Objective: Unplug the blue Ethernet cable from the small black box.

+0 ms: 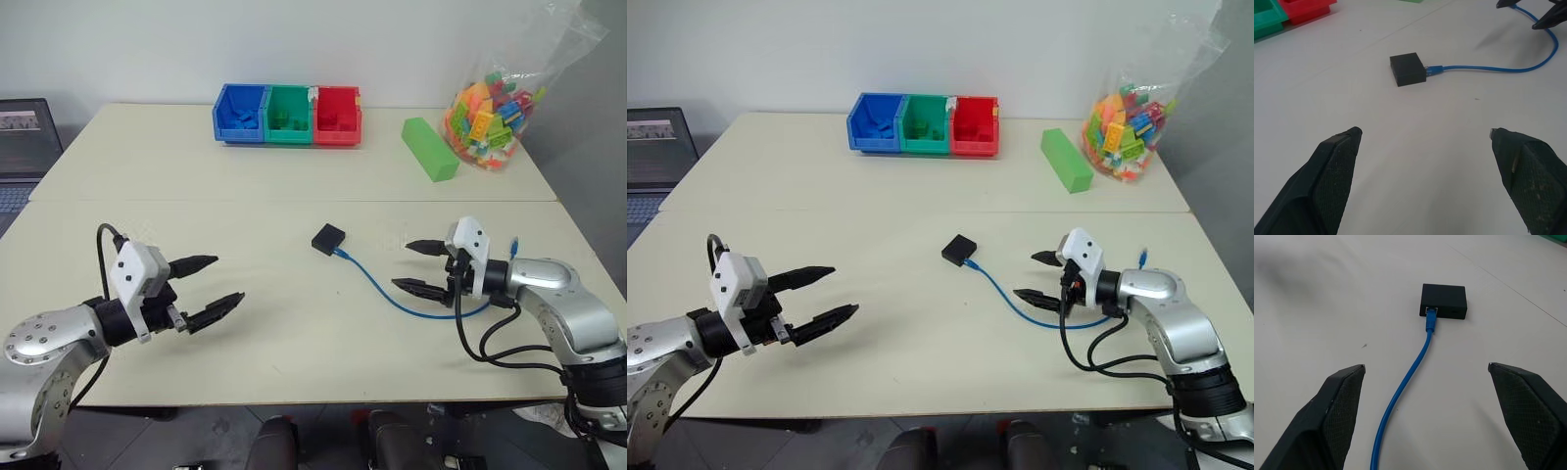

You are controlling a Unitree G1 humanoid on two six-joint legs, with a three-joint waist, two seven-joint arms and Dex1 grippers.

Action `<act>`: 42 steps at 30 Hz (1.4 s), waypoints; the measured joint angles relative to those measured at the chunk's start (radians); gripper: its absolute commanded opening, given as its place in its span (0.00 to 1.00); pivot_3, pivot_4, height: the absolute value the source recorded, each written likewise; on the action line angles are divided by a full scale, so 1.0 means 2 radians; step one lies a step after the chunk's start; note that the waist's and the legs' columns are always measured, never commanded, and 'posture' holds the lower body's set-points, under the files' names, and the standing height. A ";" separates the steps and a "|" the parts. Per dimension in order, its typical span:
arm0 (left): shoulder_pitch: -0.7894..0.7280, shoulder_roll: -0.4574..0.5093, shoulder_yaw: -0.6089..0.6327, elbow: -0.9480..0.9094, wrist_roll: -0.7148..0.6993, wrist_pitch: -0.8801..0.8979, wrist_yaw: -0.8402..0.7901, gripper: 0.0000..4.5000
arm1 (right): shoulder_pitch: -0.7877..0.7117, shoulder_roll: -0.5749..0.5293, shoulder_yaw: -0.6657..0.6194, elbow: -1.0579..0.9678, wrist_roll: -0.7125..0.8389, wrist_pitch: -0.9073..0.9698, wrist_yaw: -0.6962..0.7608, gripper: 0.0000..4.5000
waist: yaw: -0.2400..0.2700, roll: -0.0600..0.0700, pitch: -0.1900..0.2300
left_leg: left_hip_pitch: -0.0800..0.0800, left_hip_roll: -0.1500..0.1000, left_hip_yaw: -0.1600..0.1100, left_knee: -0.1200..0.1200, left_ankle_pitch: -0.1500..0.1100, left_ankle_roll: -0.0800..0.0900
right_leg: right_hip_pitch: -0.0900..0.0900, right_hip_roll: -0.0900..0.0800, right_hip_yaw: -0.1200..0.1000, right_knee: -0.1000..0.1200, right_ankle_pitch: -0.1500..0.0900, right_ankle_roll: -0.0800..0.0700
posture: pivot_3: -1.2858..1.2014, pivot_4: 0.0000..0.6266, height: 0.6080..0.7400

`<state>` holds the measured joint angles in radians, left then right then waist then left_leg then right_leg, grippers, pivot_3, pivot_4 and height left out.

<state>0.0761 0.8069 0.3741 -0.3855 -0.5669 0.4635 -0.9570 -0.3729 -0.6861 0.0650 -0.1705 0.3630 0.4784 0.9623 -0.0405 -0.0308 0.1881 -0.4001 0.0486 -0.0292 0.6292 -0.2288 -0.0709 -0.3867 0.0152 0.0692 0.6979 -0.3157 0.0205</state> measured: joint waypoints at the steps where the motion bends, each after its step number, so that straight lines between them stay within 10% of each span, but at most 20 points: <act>1: -0.006 0.003 -0.008 0.006 0.001 -0.003 -0.007 1.00 | 0.000 0.000 0.000 0.000 0.000 0.000 0.001 0.97 | 0.000 0.000 0.000 | 0.000 0.000 0.000 0.000 0.000 0.000 | 0.000 0.000 0.000 0.000 0.000 0.000 | 0.52 0.24 1.00; 25: -0.061 0.026 -0.055 0.039 0.010 -0.003 -0.042 1.00 | -0.130 0.216 0.119 0.243 -0.152 -0.090 -0.128 0.97 | -0.007 0.000 0.000 | 0.000 0.000 0.000 0.000 0.000 0.000 | -0.001 0.000 0.000 0.000 0.000 0.000 | 0.52 0.24 1.00; 42: -0.055 0.027 -0.052 0.038 0.009 0.029 -0.018 1.00 | -0.156 0.229 0.119 0.295 -0.184 -0.105 -0.137 0.13 | -0.007 0.000 0.000 | 0.000 0.000 0.000 0.000 0.000 0.000 | -0.001 0.000 0.000 0.001 0.000 0.000 | 0.52 0.24 1.00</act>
<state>-0.0348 0.8601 0.2706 -0.3101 -0.5497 0.5220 -0.9933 -0.6844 -0.2279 0.3024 0.4186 -0.0059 0.2682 0.6876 -0.0543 -0.0304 0.1883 -0.4005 0.0486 -0.0296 0.6293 -0.2288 -0.0710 -0.3878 0.0152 0.0686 0.6998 -0.3152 0.0199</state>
